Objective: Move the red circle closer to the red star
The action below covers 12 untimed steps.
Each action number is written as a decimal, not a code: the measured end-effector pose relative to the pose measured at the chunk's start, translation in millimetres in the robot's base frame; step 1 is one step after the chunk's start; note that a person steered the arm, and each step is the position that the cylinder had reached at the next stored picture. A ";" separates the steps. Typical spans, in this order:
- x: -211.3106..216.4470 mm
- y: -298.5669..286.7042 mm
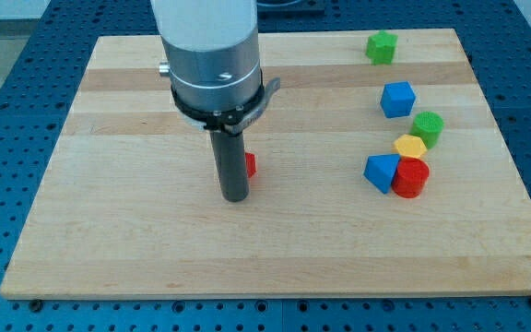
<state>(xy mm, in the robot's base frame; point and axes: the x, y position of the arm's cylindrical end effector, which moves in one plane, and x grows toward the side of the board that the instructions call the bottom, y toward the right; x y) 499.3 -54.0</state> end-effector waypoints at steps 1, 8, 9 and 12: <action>-25.4 -8.4; 24.9 215.3; 21.0 216.9; -13.9 257.8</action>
<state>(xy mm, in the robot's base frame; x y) 485.4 203.8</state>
